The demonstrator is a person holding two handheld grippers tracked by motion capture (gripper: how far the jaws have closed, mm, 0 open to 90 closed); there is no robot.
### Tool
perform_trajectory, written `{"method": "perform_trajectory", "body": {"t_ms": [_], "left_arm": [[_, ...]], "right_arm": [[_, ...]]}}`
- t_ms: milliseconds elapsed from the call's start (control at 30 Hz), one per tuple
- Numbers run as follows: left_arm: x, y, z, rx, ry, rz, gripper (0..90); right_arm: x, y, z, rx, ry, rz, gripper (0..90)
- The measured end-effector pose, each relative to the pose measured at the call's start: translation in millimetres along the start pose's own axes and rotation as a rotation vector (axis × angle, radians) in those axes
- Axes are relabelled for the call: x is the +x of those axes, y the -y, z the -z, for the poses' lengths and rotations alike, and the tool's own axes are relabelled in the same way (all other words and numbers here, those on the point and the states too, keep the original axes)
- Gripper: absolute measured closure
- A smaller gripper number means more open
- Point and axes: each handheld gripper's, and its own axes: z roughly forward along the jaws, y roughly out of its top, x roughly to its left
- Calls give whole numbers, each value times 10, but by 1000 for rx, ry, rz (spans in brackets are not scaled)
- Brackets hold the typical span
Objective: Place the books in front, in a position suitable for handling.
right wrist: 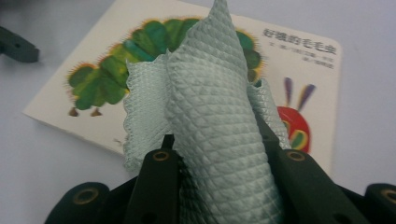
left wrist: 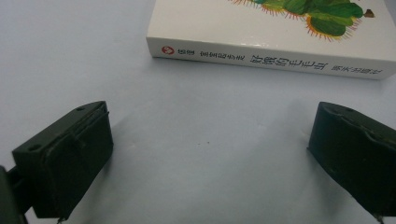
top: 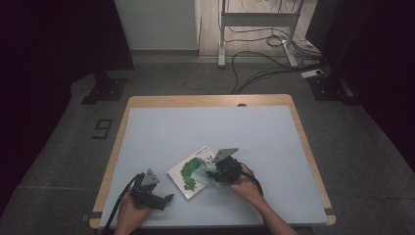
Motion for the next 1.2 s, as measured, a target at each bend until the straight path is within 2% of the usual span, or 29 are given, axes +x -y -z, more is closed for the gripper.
{"method": "perform_trajectory", "body": {"t_ms": [200,400,933,1200], "left_arm": [[0,0,0,0,0,-1,0],[1,0,0,0,1,-1,0],[0,0,0,0,1,-1,0],[0,0,0,0,1,-1,0]], "right_arm": [[95,-28,-37,-8,-34,14,689],[271,-87,-93,-4,-84,43,690],[603,-186,-186,5,-153,120,690],[599,-245,-255,-2,-155,130,697]]}}
